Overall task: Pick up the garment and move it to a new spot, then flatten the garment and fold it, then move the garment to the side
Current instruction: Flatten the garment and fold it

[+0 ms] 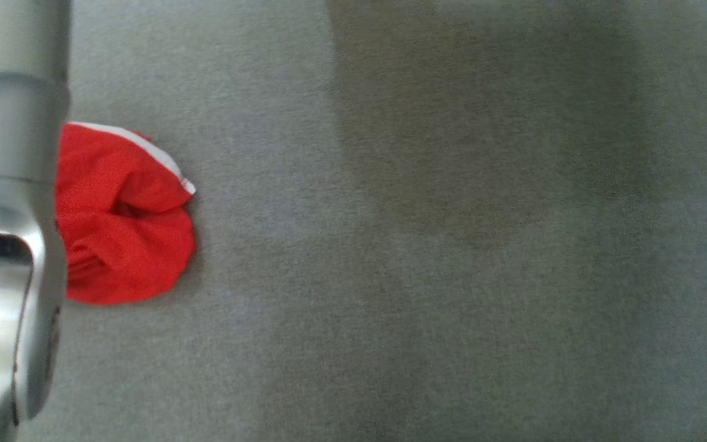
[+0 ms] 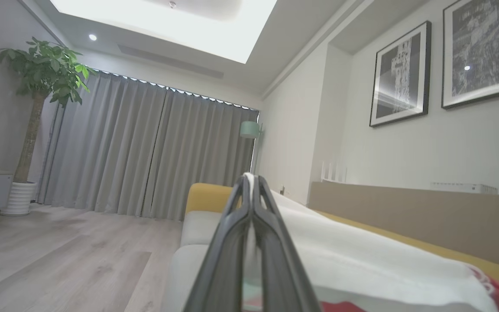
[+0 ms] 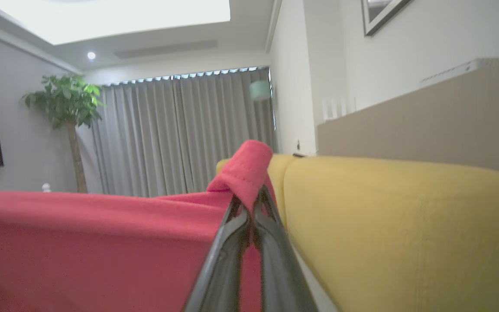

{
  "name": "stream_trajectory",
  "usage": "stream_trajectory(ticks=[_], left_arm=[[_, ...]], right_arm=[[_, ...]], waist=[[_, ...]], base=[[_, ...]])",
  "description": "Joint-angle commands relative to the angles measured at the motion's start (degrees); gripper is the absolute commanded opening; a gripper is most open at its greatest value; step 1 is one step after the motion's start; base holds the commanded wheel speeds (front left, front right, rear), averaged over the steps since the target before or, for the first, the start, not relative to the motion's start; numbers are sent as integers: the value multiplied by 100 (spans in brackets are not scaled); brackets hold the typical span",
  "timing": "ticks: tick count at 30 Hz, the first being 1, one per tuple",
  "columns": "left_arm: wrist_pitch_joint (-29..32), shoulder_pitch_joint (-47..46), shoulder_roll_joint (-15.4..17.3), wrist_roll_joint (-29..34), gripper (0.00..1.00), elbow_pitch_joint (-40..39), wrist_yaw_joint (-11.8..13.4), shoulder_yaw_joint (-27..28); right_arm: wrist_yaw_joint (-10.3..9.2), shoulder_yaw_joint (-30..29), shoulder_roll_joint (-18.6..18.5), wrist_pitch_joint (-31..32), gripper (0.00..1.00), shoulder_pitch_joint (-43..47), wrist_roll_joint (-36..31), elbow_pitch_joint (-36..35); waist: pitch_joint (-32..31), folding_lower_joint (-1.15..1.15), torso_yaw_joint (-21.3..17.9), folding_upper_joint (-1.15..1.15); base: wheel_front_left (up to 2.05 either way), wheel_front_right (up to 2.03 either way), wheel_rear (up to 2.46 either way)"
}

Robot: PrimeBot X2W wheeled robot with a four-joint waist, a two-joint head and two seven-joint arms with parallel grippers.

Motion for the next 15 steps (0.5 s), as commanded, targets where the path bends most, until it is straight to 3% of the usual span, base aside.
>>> stream_trajectory(ticks=[1,8,12,15], left_arm=[[-87,-102,231,57,0,12,-61,32],[-298,882,-4,407,0,686,-431,-497],[-319,1727,-20,565,0,878,-499,-721],[-322,2527,17,623,0,989,-602,-952]], right_arm=[[-4,152,12,-82,0,-5,-33,48],[-4,826,-196,-109,0,837,185,1291],[-4,1295,-304,238,0,1428,482,1815],[-4,1792,-405,742,0,2027,1141,1874]], waist=[[9,0,79,0],[-97,0,255,0],[-269,0,346,0],[-533,0,403,0]], base=[[0,0,0],[0,0,0],[0,0,0],[0,0,0]])
